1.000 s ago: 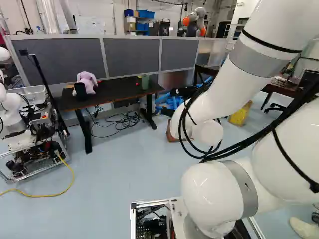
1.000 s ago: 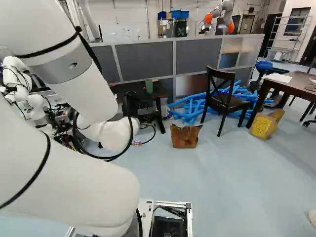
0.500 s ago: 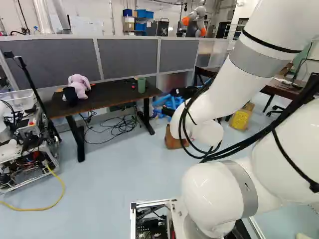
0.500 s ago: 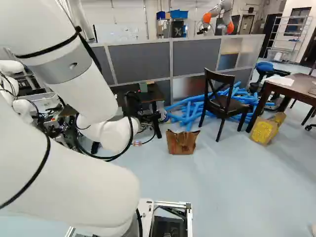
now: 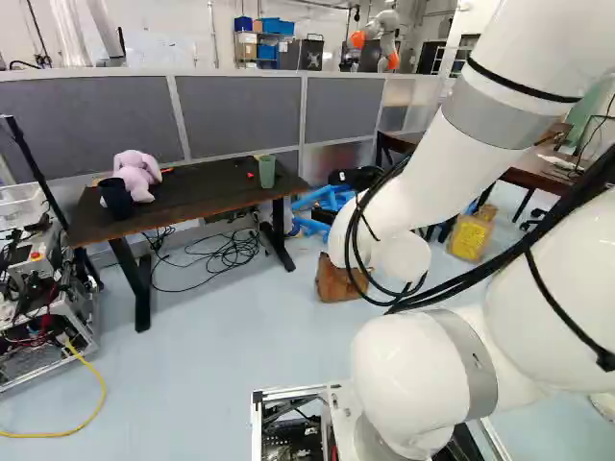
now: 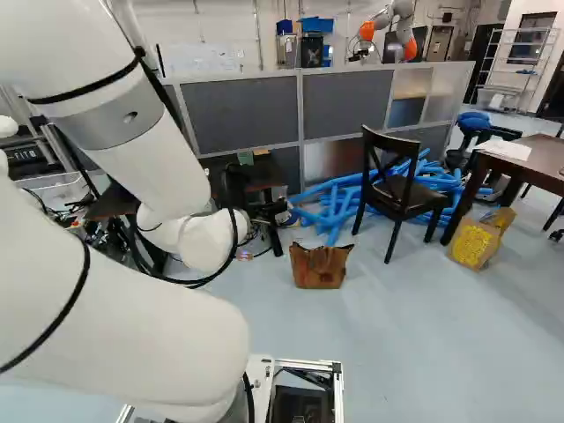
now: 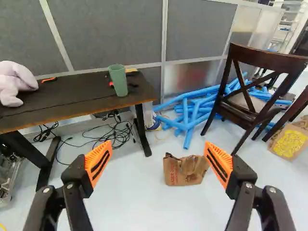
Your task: Pick up the bag on the ground and place it on the table
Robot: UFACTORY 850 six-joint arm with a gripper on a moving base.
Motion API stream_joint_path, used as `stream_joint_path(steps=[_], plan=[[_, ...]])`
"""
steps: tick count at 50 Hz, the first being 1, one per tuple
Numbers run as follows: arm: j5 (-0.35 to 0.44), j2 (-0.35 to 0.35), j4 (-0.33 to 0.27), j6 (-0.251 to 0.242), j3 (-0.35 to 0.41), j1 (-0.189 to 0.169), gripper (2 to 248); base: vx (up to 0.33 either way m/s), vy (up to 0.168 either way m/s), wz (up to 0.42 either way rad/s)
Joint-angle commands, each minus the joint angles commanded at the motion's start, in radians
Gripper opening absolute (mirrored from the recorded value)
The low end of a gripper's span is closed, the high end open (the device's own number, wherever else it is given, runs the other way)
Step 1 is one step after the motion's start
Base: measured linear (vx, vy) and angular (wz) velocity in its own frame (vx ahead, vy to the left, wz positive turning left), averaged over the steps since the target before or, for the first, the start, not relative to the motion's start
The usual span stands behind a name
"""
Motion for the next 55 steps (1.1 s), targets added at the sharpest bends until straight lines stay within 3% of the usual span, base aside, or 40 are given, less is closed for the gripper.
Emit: stream_joint_path(steps=[50,55], plan=[[0.0,0.0,0.0,0.0,0.0,0.0,247,0.155,-0.038,-0.007],[0.0,-0.024,0.0,0.0,-0.02,-0.006,247,0.068,-0.026,-0.01]])
